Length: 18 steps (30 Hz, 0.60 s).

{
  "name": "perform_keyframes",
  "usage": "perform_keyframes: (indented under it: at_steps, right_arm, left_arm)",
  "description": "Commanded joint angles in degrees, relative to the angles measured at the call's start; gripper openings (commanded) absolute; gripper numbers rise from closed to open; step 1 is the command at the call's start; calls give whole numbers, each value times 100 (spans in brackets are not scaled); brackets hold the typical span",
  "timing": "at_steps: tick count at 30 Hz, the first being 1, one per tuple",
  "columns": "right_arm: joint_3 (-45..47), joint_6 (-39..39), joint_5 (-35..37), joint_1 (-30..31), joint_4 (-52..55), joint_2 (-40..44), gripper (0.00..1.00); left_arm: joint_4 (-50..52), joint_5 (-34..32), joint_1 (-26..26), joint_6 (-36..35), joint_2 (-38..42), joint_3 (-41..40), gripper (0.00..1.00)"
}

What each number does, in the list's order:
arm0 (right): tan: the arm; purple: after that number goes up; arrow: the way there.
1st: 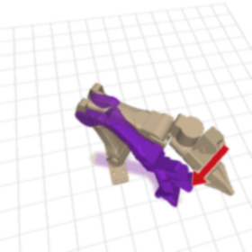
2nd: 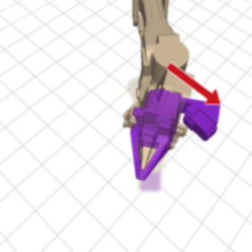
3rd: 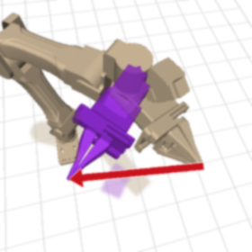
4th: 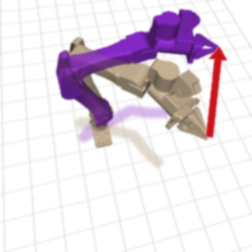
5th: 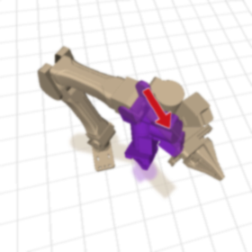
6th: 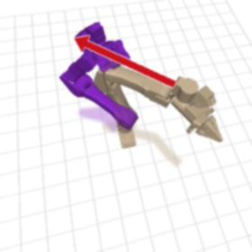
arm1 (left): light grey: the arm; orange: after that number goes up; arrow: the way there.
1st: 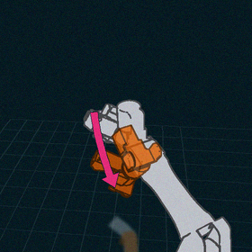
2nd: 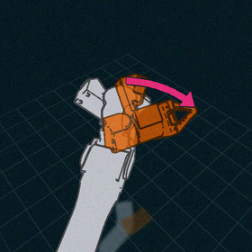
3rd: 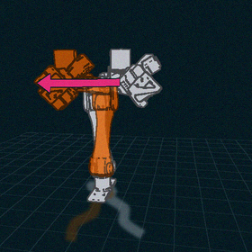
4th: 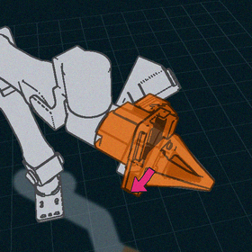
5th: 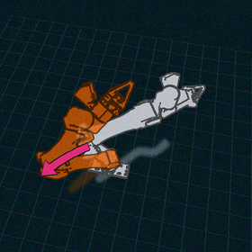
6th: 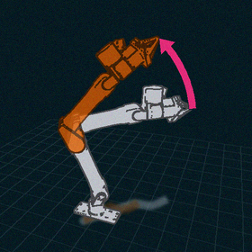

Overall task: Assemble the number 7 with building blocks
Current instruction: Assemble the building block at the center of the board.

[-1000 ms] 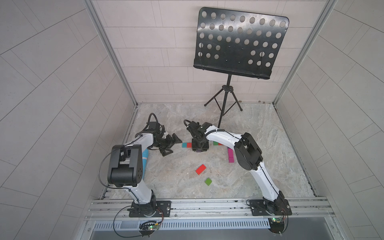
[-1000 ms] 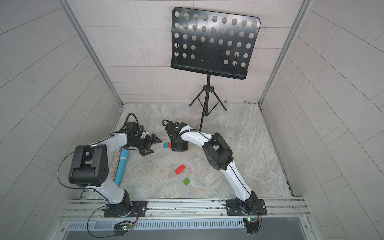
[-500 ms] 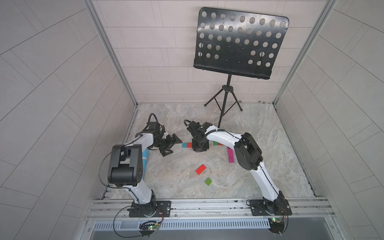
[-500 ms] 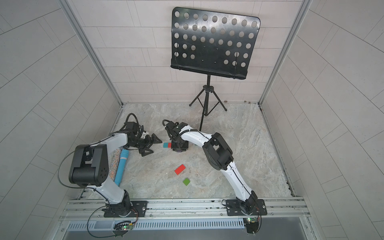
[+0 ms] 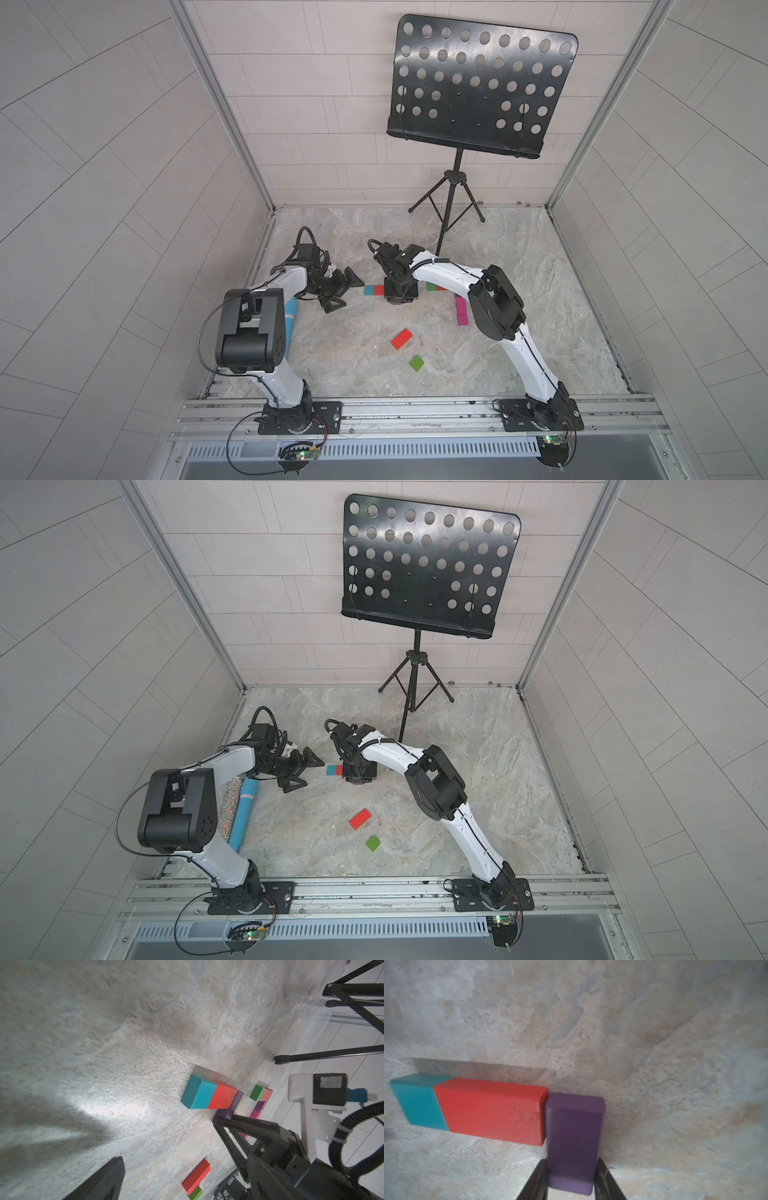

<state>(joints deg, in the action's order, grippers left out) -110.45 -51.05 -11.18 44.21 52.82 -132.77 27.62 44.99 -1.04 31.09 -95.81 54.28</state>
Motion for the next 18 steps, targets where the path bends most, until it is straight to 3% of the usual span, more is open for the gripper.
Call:
perform_keyframes:
  at_steps: [1, 18]
  right_arm:
    - [-55, 1, 50, 22, 134, -243, 39]
    - [-136, 40, 43, 52, 150, -270, 38]
  left_arm:
    - [-66, 43, 19, -67, -52, -66, 100]
    - [-63, 54, 20, -69, -59, -76, 100]
